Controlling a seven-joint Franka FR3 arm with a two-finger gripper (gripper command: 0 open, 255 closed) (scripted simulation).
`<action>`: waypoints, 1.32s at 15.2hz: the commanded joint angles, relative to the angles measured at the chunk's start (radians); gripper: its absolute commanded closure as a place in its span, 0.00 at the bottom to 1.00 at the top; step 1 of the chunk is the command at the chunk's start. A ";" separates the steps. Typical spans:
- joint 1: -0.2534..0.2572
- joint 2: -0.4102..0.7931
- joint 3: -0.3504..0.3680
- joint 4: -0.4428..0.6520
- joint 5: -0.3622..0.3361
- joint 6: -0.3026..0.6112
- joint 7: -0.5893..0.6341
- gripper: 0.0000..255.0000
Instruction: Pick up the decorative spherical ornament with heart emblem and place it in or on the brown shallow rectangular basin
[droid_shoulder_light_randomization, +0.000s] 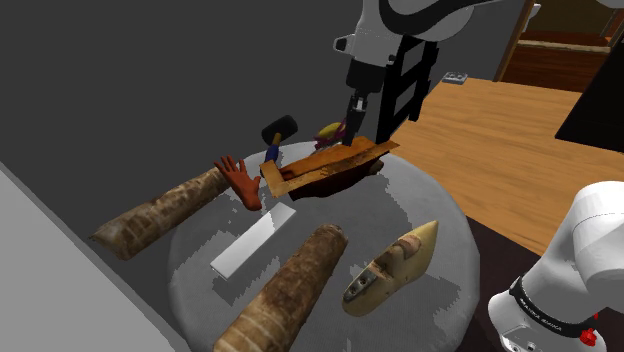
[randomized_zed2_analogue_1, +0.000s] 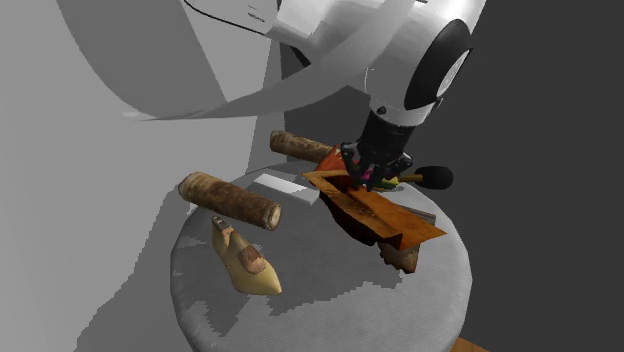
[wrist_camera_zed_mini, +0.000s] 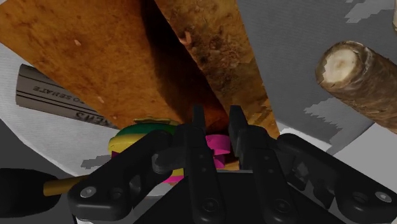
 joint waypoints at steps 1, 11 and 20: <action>0.000 -0.001 0.001 -0.029 0.003 0.028 -0.007 1.00; 0.000 -0.001 0.001 -0.029 0.003 0.028 -0.007 0.00; -0.010 -0.018 -0.018 0.078 -0.011 -0.098 -0.001 0.00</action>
